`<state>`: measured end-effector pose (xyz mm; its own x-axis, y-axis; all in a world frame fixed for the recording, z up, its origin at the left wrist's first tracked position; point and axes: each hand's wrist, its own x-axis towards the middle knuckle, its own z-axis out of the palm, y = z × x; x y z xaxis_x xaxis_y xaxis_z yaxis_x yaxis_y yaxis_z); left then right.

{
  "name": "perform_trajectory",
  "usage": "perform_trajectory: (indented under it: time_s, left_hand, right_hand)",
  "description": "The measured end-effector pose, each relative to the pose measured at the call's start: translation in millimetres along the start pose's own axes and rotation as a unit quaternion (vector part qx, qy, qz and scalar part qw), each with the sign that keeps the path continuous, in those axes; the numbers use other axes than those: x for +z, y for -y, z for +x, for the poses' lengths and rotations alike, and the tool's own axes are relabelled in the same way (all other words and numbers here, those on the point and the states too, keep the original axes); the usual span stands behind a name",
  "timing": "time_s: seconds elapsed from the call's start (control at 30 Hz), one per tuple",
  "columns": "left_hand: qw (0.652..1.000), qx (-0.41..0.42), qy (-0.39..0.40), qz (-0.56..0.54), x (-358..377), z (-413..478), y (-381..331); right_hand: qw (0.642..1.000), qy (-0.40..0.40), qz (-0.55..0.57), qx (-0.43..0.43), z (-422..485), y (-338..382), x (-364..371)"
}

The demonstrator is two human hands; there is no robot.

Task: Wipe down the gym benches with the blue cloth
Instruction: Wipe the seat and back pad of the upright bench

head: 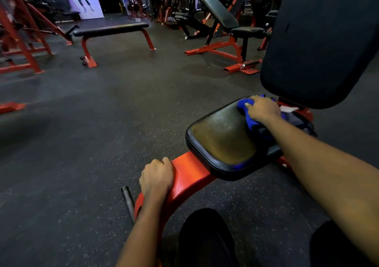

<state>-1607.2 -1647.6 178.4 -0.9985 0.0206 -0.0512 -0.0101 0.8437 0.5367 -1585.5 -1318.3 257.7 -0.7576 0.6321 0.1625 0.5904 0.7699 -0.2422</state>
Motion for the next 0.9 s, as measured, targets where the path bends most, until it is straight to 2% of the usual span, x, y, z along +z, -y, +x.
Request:
perform_trajectory:
  time_s: [0.07,0.2,0.3,0.37,0.43,0.53,0.63,0.73,0.83,0.9]
  left_hand:
    - [1.0,-0.003,0.002,0.002,-1.5,-2.7,-1.7]
    - [1.0,-0.007,0.009,0.007,-7.3,-6.9,-5.0]
    - [0.999,-0.018,0.033,-0.008,-12.3,-6.5,-7.3]
    - [0.999,-0.026,0.019,-0.037,-15.5,-8.5,-11.0]
    - [0.994,-0.018,-0.036,-0.099,-21.2,-10.6,-20.0]
    - [0.961,0.078,-0.114,-0.238,-34.7,-6.3,-50.1]
    - [0.901,0.238,-0.091,-0.352,-53.2,-2.4,-94.0]
    - [0.861,0.369,0.005,-0.349,-68.4,-1.9,-136.0]
    - [0.826,0.438,0.124,-0.332,-74.0,-7.9,-167.3]
    - [0.819,0.45,0.126,-0.334,-71.7,-10.1,-181.2]
  right_hand:
    - [0.999,0.02,0.013,-0.043,-13.7,23.5,4.4]
    - [0.976,0.038,0.06,-0.205,-73.1,75.7,12.5]
    - [0.959,0.045,0.083,-0.266,-115.7,84.7,10.5]
    - [0.947,0.051,0.165,-0.271,-127.6,78.6,5.9]
    - [0.913,0.037,0.33,-0.238,-131.7,71.2,-5.4]
    - [0.837,-0.006,0.52,-0.17,-127.8,63.1,-25.1]
    - [0.792,-0.047,0.596,-0.127,-123.8,58.2,-55.8]
    - [0.786,-0.053,0.609,-0.092,-111.4,47.2,-84.0]
    - [0.793,-0.035,0.599,-0.104,-99.4,35.5,-96.5]
    - [0.786,-0.037,0.608,-0.107,-94.4,27.8,-100.8]
